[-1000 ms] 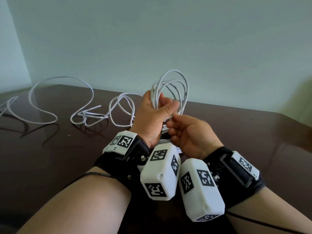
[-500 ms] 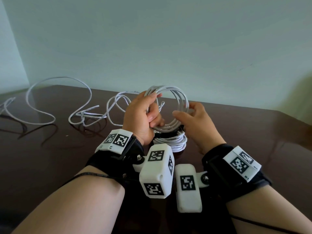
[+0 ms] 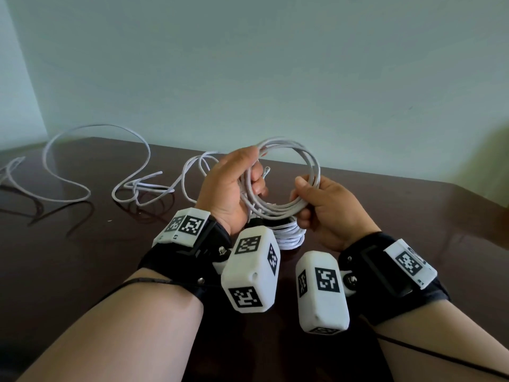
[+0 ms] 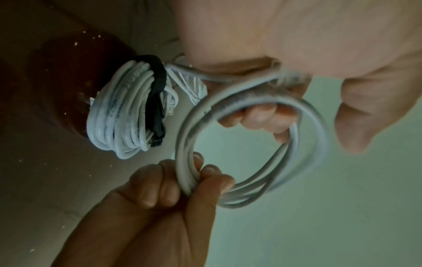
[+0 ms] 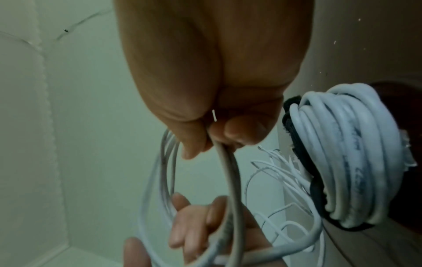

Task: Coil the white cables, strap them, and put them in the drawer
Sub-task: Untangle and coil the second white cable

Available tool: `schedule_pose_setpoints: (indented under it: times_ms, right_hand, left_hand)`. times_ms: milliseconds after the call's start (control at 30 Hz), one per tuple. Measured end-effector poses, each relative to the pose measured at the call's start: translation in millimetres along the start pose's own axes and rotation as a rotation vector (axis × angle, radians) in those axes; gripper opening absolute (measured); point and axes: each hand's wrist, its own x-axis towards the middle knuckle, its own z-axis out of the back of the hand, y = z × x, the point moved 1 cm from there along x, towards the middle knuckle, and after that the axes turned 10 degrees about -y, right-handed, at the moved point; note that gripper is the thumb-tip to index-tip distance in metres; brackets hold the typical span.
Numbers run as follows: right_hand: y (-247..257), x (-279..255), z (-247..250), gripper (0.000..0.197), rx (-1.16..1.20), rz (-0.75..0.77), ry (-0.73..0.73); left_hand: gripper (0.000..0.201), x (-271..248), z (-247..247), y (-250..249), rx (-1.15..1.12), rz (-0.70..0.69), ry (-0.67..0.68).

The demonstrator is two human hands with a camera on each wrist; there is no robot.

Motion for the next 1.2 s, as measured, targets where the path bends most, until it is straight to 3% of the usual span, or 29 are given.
schedule_pose_setpoints:
  times_ms: [100,200,300,367,467,533,633,700,867,1000,1200]
  right_hand:
    - [-4.3,2.3,-2.3,0.027,0.083,-0.036,-0.097]
    - [-6.2,2.6,-4.8,0.028,0.095,-0.056,-0.155]
    - [-6.3,1.6,-8.2,0.027,0.128,-0.104,-0.202]
    - [-6.1,1.3,-9.1,0.025,0.189,-0.145,-0.229]
    - [-5.9,1.3,-9.1,0.023,0.28,-0.183,-0.218]
    - [-6.5,0.4,-9.6,0.023,0.271,-0.188,-0.168]
    - [-6.2,-3.5,-13.6,0.027,0.24,-0.178,-0.029]
    - [-5.9,-6.0,-16.6,0.029,0.201,-0.173,0.039]
    - [-6.5,-2.9,-12.3,0.018,0.023,-0.071,-0.003]
    - [0.3,0.9,0.3,0.008,-0.018,0.04,-0.038]
    - [-2.9,1.8,2.9,0.015,-0.291,0.143,0.019]
  left_hand:
    - [0.034,3.0,3.0,4.0,0.004,-0.046,0.04]
    - [0.076,3.7,2.5,5.0,-0.043,-0.046,0.082]
    - [0.099,4.6,2.4,3.7,-0.056,-0.039,0.112]
    - [0.09,5.2,4.0,5.5,0.092,-0.087,0.112]
    - [0.04,0.2,0.7,17.1,0.522,-0.202,0.077]
    - [0.022,-3.7,-3.4,22.6,0.512,-0.192,0.032]
    - [0.034,-6.3,-9.9,19.0,0.224,-0.082,-0.029]
    - [0.033,-3.7,-10.0,16.0,0.139,-0.085,-0.079]
    - [0.029,1.8,-3.2,10.5,0.246,-0.152,-0.207]
    - [0.027,1.8,-0.5,6.4,0.39,-0.2,-0.221]
    - [0.018,4.1,5.5,3.8,0.433,-0.194,-0.227]
